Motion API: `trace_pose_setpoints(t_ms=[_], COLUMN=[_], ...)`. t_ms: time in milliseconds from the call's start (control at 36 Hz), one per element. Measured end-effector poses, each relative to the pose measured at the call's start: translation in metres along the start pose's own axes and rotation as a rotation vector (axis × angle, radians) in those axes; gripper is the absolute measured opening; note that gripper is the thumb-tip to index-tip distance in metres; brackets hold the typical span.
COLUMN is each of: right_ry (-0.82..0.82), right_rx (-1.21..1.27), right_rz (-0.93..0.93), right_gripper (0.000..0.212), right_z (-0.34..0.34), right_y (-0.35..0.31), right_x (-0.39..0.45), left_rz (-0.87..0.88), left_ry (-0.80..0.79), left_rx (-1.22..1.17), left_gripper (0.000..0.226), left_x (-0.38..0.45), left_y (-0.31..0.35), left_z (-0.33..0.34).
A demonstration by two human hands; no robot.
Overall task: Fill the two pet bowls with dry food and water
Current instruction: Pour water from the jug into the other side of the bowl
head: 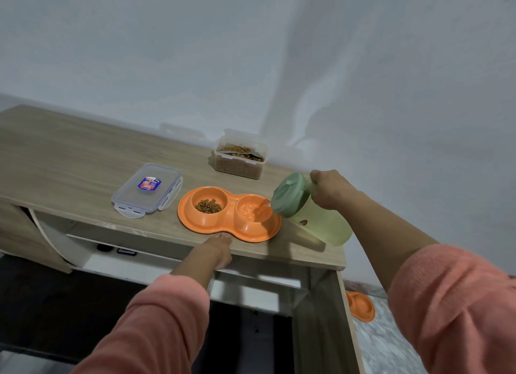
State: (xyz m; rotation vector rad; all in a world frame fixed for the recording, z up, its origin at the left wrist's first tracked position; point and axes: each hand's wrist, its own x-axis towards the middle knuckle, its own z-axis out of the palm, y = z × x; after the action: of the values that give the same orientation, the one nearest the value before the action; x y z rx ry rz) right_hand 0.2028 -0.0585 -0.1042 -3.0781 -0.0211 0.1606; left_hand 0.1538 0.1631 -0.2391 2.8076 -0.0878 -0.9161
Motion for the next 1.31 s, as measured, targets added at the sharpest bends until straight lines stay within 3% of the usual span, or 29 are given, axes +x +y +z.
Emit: trace_pose_setpoints(t_ms=[583, 806, 944, 1139, 1306], right_ry=[-0.004, 0.095, 0.124, 0.199, 0.243], right_rx=[0.085, 0.319, 0.466, 0.788, 0.956], right_rz=[0.001, 0.063, 0.143, 0.316, 0.399], right_gripper=[0.006, 0.024, 0.005, 0.019, 0.016], right_z=[-0.002, 0.009, 0.021, 0.043, 0.065], right_y=[0.005, 0.034, 0.049, 0.064, 0.065], right_x=[-0.010, -0.017, -0.027, -0.041, -0.051], left_rz=[0.010, 0.002, -0.002, -0.005, 0.002], left_ry=[0.031, 0.049, 0.053, 0.075, 0.093], left_rx=[-0.087, -0.129, -0.150, -0.227, -0.341], left_gripper=[0.065, 0.066, 0.067, 0.065, 0.061], left_x=[-0.001, -0.004, -0.007, -0.003, 0.000], left_y=[-0.001, 0.001, 0.002, -0.002, -0.006], left_z=[0.003, 0.002, 0.002, 0.006, 0.012])
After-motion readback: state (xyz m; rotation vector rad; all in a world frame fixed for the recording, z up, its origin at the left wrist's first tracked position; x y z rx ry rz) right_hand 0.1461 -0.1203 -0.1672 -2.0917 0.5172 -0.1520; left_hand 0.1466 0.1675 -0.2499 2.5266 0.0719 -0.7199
